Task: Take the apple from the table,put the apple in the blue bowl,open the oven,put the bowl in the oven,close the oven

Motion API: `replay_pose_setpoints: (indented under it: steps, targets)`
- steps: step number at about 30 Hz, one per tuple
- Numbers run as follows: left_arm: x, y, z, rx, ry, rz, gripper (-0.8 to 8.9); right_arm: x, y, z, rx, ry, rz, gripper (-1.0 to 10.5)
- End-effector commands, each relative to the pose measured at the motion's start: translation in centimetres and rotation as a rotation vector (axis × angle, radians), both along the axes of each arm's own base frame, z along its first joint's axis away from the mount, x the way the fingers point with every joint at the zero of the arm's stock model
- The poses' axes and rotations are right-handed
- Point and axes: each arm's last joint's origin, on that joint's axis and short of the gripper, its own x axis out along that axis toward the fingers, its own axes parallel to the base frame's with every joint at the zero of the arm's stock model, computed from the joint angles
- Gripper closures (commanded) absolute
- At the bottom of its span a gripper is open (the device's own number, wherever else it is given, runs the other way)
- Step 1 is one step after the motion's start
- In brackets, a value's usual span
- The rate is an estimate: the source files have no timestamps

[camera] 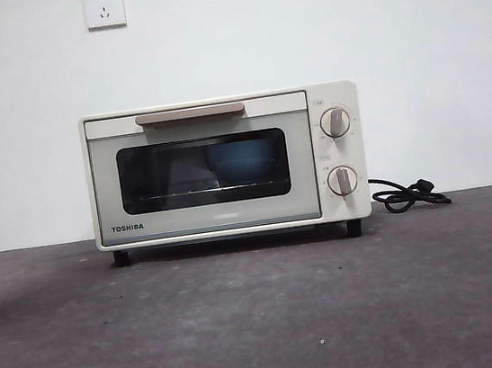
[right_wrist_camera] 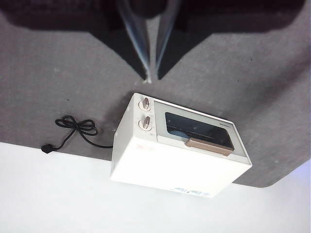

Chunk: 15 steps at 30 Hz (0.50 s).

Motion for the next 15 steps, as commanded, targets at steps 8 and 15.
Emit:
replay_pose_setpoints:
  steps: [8,15]
  targets:
    - [0.5,-0.1,-0.4,0.240,-0.185,-0.070,8.17,0.1,0.1,-0.3,-0.019,0.021,-0.005,9.2]
    - [-1.7,0.1,-3.6,0.229,-0.425,-0.014,8.17,0.1,0.1,-0.3,-0.019,0.021,-0.005,9.2]
